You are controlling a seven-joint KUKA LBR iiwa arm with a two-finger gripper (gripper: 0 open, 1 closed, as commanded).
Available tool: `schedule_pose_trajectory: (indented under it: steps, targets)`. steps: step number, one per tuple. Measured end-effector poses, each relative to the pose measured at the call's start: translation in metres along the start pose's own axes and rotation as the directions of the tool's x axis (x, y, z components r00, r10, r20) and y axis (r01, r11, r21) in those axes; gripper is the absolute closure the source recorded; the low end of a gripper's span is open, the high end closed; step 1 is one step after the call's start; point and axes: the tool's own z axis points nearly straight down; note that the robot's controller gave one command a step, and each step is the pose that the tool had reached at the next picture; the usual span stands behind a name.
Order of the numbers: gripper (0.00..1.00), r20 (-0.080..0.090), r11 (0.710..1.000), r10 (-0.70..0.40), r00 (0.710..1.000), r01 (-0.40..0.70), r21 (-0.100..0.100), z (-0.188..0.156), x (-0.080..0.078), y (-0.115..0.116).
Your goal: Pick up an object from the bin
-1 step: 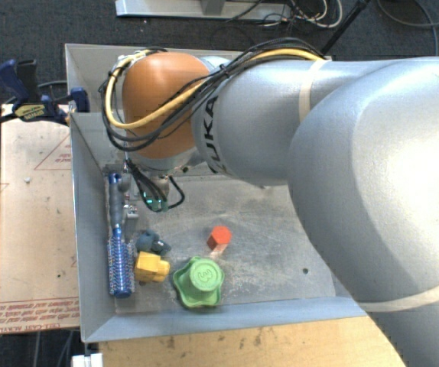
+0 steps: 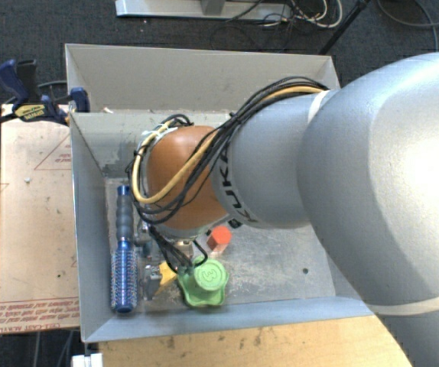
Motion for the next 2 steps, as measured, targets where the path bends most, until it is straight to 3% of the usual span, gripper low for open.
schedule_pose_trajectory:
  steps: [1,2]
  targets:
    - [0.00,0.012,0.982,-0.188,0.982,0.188,0.001,-0.004,-0.009,0.012]
    - [0.00,0.014,0.921,-0.390,0.921,0.390,0.004,0.003,0.033,-0.076]
